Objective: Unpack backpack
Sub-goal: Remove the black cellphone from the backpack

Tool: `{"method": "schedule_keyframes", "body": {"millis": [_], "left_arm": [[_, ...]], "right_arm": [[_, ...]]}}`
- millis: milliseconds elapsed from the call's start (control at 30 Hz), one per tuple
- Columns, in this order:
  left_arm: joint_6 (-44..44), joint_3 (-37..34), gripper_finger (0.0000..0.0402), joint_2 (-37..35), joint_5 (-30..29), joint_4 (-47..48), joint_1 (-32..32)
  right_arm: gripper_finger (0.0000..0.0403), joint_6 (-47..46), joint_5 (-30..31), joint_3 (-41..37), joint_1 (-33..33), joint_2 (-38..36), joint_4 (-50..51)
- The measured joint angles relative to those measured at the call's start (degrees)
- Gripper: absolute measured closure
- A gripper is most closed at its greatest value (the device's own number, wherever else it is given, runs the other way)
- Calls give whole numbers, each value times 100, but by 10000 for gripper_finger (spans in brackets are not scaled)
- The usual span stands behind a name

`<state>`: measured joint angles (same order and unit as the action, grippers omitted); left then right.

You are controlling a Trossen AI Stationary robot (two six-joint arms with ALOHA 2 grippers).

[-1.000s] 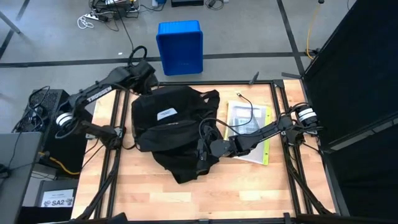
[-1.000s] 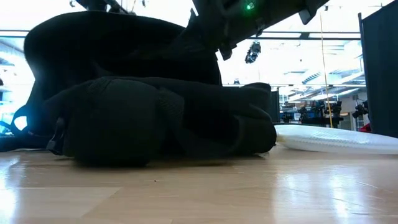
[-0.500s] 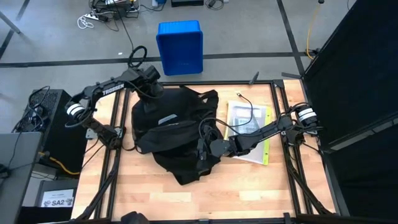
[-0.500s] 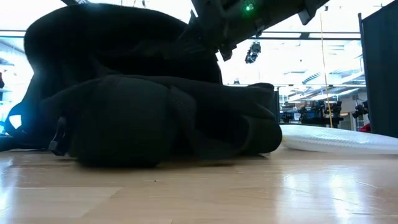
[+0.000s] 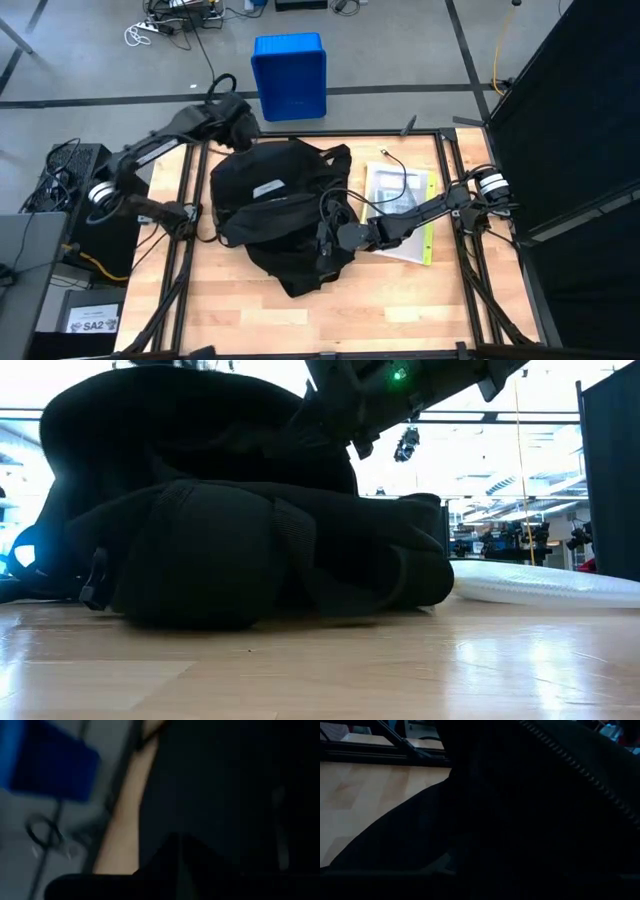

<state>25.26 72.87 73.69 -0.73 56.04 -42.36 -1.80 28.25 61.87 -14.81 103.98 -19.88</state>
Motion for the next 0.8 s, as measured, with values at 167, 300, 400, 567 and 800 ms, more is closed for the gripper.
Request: {"method": "schedule_keyframes", "body": {"millis": [167, 300, 400, 567, 800], "left_arm": [[-128, 1114, 402, -479, 145, 842, 226], [-277, 1688, 402, -593, 249, 1821, 248], [-423, 1652, 401, -643, 293, 2512, 229], [-503, 954, 372, -630, -64, 3039, 147], [-292, -364, 264, -358, -62, 1637, 61]], "right_arm": [[287, -11, 2, 0, 30, 0, -10], [290, -105, 2, 0, 27, 0, -9], [291, -118, 2, 0, 0, 0, -11], [286, -120, 2, 0, -5, 0, -33], [287, -120, 2, 0, -7, 0, -103]]}}
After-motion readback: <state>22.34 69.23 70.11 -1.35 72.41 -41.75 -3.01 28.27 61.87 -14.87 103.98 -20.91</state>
